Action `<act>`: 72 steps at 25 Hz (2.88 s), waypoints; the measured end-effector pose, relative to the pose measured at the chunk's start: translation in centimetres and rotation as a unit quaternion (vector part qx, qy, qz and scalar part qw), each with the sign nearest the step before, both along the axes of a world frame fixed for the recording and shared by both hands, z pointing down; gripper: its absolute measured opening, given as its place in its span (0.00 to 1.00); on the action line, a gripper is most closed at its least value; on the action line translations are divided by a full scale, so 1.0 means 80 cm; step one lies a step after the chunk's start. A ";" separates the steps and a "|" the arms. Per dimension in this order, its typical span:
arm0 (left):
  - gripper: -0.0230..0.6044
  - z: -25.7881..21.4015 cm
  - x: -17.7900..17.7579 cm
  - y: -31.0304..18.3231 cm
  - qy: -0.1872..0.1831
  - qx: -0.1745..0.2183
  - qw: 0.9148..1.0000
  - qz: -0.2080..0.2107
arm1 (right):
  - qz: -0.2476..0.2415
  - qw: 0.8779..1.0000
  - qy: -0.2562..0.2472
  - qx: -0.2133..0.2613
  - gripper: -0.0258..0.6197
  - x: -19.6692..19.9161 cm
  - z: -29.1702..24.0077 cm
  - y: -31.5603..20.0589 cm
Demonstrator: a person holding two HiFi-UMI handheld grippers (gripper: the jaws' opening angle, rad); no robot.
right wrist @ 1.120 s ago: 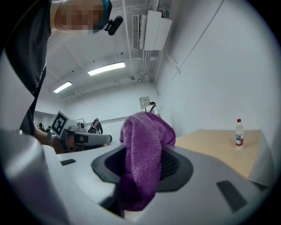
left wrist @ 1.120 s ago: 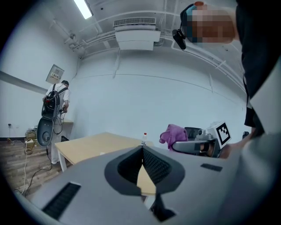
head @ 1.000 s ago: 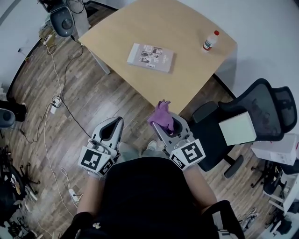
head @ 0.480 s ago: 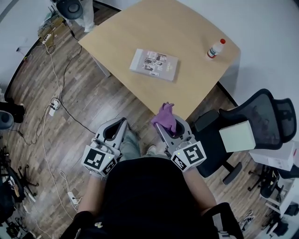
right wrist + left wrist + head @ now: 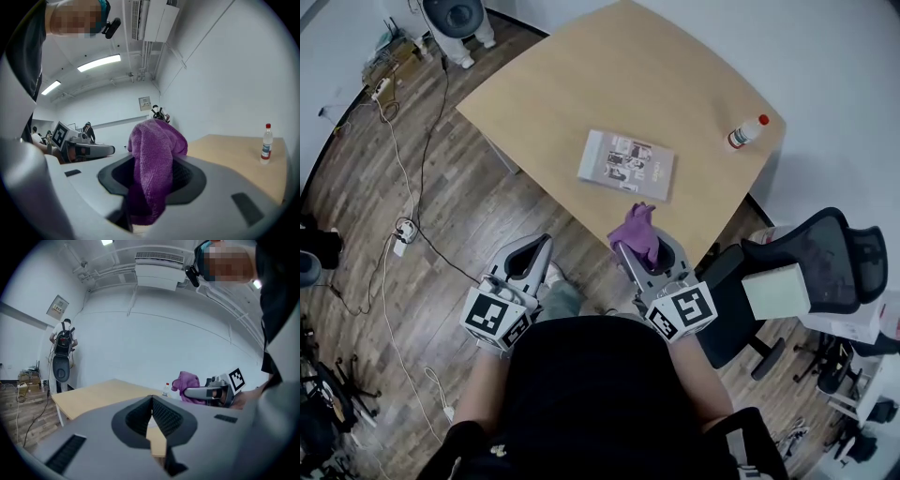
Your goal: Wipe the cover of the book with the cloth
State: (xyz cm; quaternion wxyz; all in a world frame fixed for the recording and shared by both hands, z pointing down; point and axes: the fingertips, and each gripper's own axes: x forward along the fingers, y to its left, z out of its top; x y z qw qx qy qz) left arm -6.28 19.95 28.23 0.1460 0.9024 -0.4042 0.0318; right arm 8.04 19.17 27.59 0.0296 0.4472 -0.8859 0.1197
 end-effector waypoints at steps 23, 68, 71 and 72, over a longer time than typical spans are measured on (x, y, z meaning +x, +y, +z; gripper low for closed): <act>0.07 0.073 -0.055 -0.126 0.012 -0.075 0.994 0.076 | 0.040 0.996 0.036 -0.064 0.32 -0.078 0.041 -0.146; 0.35 0.364 0.078 -0.217 -0.190 -0.276 0.930 0.150 | -0.107 0.946 0.186 -0.244 0.45 -0.026 0.343 -0.369; 0.35 0.369 0.085 -0.214 -0.187 -0.284 0.927 0.160 | -0.102 0.948 0.192 -0.231 0.46 -0.020 0.333 -0.372; 0.35 0.371 0.086 -0.214 -0.187 -0.285 0.926 0.162 | -0.099 0.951 0.196 -0.219 0.46 -0.017 0.326 -0.375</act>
